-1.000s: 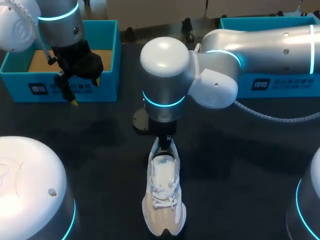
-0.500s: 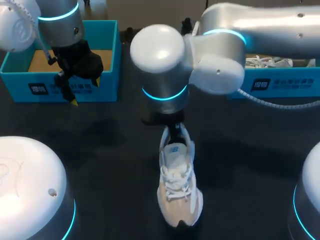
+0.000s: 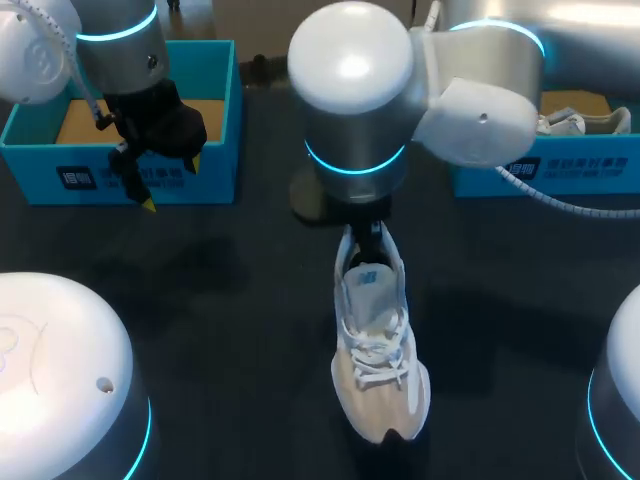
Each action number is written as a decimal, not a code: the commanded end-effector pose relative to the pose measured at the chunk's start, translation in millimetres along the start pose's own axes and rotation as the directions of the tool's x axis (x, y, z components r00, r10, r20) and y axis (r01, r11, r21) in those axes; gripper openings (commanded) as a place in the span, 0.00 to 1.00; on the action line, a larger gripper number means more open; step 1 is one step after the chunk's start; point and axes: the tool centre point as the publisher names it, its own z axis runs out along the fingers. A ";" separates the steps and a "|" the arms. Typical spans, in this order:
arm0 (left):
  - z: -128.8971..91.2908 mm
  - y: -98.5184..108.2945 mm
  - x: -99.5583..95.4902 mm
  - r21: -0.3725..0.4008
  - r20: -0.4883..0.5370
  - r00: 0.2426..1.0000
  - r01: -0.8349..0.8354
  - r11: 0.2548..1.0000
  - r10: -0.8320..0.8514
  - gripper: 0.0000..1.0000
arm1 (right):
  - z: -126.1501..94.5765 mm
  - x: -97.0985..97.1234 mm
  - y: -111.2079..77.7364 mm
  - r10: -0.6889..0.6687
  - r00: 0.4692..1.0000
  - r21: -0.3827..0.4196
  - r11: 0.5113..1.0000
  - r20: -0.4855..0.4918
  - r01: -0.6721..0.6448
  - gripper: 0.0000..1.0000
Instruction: Take the shoe out of the shoebox, open the shoe tongue, remove and reinsert the insole, then place the shoe into the shoebox
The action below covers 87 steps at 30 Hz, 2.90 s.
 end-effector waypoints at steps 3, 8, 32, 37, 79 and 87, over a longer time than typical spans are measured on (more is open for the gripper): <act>0.6 -0.6 0.5 -0.016 0.003 1.000 0.010 1.000 -0.010 1.00 | 1.5 -0.6 -2.1 -0.002 1.000 -0.007 1.000 -0.002 0.002 0.00; -7.0 3.2 -3.8 -0.019 0.004 0.987 0.158 0.987 -0.158 1.00 | 0.4 -18.4 -25.8 -0.002 1.000 0.017 1.000 0.016 0.002 0.00; -44.4 95.9 -15.1 -0.090 0.013 -0.032 0.995 -0.033 -0.999 1.00 | -13.0 -154.6 -168.2 -0.152 0.986 0.087 0.985 0.071 0.146 0.00; -58.1 114.4 -11.4 -0.054 0.006 -0.174 0.983 -0.174 -0.985 1.00 | -19.9 -173.7 -182.2 -0.150 0.985 0.080 0.986 0.085 0.143 0.00; -86.3 201.9 2.6 -0.044 -0.014 -0.740 0.673 -0.739 -0.673 1.00 | -27.1 -295.2 -275.1 -0.164 0.981 0.155 0.977 0.106 0.146 0.00; -86.3 201.9 2.6 -0.044 -0.014 -0.740 0.673 -0.739 -0.673 1.00 | -27.1 -295.2 -275.1 -0.164 0.981 0.155 0.977 0.106 0.146 0.00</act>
